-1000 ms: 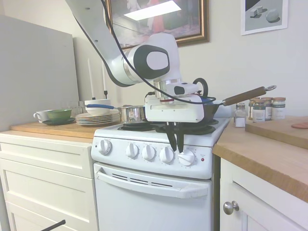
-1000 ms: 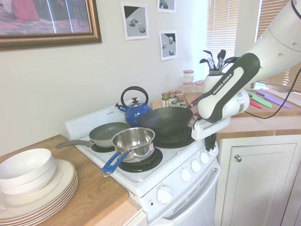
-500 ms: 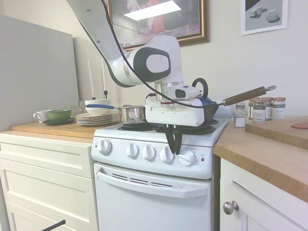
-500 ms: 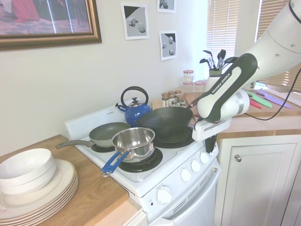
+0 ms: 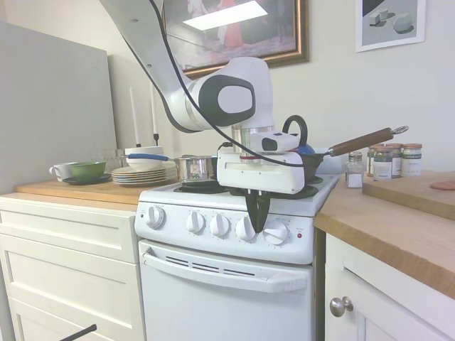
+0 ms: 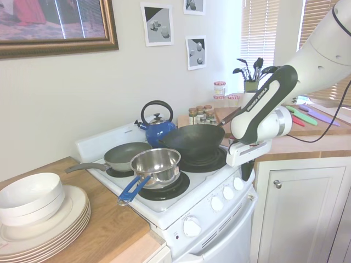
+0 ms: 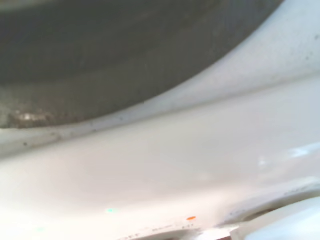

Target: Turn on the stove on the bottom right

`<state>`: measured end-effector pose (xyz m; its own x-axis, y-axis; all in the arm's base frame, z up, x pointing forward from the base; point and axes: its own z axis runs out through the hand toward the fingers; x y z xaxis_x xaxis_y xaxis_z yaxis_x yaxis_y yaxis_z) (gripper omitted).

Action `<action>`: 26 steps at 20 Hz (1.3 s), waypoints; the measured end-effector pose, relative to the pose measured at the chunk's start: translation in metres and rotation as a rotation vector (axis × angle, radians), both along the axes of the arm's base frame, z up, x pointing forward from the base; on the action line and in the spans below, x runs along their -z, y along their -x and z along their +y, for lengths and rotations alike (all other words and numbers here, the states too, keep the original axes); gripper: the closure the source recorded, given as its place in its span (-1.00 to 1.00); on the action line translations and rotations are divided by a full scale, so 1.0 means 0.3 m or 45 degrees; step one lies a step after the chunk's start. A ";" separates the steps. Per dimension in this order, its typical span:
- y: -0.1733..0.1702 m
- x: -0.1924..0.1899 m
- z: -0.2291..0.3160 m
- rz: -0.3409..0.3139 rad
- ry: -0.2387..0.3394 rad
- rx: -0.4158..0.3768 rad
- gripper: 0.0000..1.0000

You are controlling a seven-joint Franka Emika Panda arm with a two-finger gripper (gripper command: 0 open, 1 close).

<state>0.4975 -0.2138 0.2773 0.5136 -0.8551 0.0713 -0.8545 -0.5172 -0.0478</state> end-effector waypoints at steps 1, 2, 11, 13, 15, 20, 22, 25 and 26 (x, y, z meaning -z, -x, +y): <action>0.001 0.005 -0.001 0.004 -0.001 0.001 1.00; 0.003 0.012 -0.003 0.009 -0.002 0.003 1.00; 0.007 0.042 -0.046 0.022 0.013 0.016 1.00; 0.006 0.042 -0.046 0.023 0.015 0.013 1.00; 0.005 0.042 -0.043 0.024 0.016 0.010 1.00; 0.003 0.048 0.001 0.008 0.030 -0.034 1.00; 0.008 0.053 0.046 0.004 0.034 -0.064 1.00; 0.032 0.049 0.097 -0.005 0.051 -0.089 1.00; 0.042 0.039 0.103 -0.012 0.056 -0.089 1.00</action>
<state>0.4849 -0.1830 0.2654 0.5713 -0.8129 0.1134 -0.8157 -0.5777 -0.0317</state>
